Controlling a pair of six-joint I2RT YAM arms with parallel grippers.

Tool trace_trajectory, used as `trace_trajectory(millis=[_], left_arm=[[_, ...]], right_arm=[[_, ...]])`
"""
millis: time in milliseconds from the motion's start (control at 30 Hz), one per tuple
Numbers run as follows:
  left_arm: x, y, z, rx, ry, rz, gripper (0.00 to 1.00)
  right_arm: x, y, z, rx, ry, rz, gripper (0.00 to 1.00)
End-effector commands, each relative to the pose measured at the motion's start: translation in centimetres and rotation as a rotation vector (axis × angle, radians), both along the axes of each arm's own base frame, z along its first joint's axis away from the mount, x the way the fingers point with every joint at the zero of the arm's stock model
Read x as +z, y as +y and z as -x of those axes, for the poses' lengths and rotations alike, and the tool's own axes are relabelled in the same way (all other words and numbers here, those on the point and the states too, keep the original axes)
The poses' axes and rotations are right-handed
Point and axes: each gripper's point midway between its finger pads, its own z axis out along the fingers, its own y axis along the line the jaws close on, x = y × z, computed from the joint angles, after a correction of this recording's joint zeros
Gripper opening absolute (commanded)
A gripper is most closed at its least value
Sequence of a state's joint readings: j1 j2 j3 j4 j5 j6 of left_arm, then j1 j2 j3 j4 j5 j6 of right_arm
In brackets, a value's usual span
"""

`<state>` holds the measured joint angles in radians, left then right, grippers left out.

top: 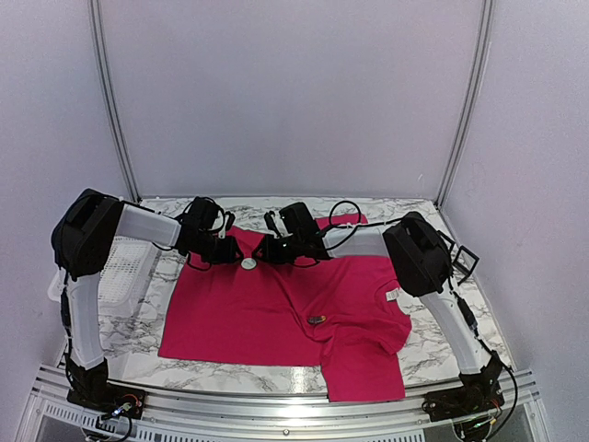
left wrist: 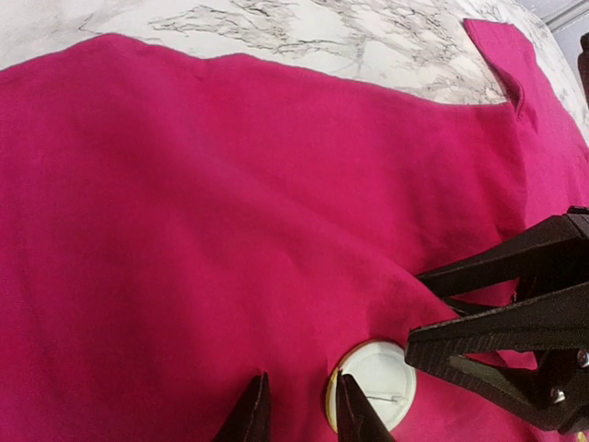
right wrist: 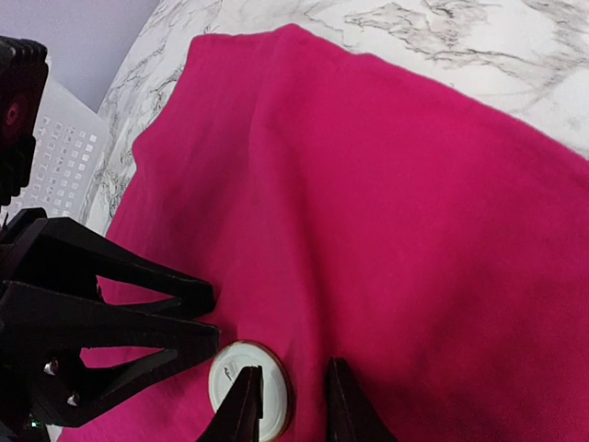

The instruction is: Pin the brooch onto the clothing

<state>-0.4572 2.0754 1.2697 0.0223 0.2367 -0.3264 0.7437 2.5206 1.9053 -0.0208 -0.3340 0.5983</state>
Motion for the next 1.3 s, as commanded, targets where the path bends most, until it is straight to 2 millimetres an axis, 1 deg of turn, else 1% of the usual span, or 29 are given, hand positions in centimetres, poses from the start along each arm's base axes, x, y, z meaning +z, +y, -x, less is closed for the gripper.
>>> trace_trajectory(millis=[0, 67, 133, 233, 300, 333, 400, 500, 533, 667, 833, 933, 1000, 1167, 1267], left_arm=[[0.2, 0.1, 2.1, -0.028, 0.044, 0.012, 0.25], [0.9, 0.2, 2.3, -0.031, 0.027, 0.012, 0.25], [1.8, 0.1, 2.5, -0.036, 0.001, 0.002, 0.25], [3.0, -0.2, 2.9, -0.051, -0.04, -0.014, 0.25], [3.9, -0.5, 2.7, -0.053, -0.072, -0.002, 0.25], [4.2, -0.7, 2.7, -0.059, -0.081, 0.007, 0.25], [4.0, -1.0, 2.7, -0.067, -0.079, 0.02, 0.24], [2.4, -1.3, 2.8, -0.069, -0.038, 0.026, 0.19], [1.6, -1.4, 2.8, -0.066, -0.018, 0.03, 0.18], [0.5, -1.9, 2.6, -0.06, 0.003, 0.049, 0.17], [-0.9, -1.6, 2.4, -0.051, 0.017, 0.022, 0.17], [-1.8, -1.0, 2.6, -0.038, 0.032, -0.008, 0.16], [-2.2, -0.8, 2.8, -0.036, 0.043, -0.019, 0.16], [-3.1, -0.4, 2.8, -0.035, 0.055, -0.047, 0.16], [-3.5, -0.3, 3.0, -0.037, 0.066, -0.054, 0.15]], right_arm=[[1.1, 0.1, 1.0, 0.016, 0.021, 0.026, 0.24], [2.0, 0.1, 0.8, 0.016, -0.01, 0.033, 0.24], [4.0, 0.0, 0.2, 0.006, -0.087, 0.063, 0.24], [8.0, -0.1, -0.5, -0.003, -0.225, 0.121, 0.26], [9.7, -0.1, -0.2, -0.004, -0.282, 0.141, 0.26], [10.1, 0.0, 0.1, -0.002, -0.292, 0.138, 0.26], [9.7, 0.4, 1.0, 0.018, -0.254, 0.095, 0.26], [6.9, 0.6, 1.8, 0.024, -0.138, 0.057, 0.23], [5.9, 0.6, 1.8, 0.019, -0.104, 0.053, 0.22], [3.1, 0.6, 1.7, 0.017, 0.007, 0.007, 0.21], [0.8, -0.1, 1.0, -0.008, 0.067, 0.002, 0.21], [-0.3, -0.6, 0.8, -0.022, 0.09, 0.012, 0.22], [-0.8, -0.8, 0.7, -0.026, 0.101, 0.009, 0.23], [-1.2, -0.8, 0.4, -0.024, 0.129, -0.025, 0.26], [-1.3, -0.2, 0.6, 0.005, 0.165, -0.081, 0.26]])
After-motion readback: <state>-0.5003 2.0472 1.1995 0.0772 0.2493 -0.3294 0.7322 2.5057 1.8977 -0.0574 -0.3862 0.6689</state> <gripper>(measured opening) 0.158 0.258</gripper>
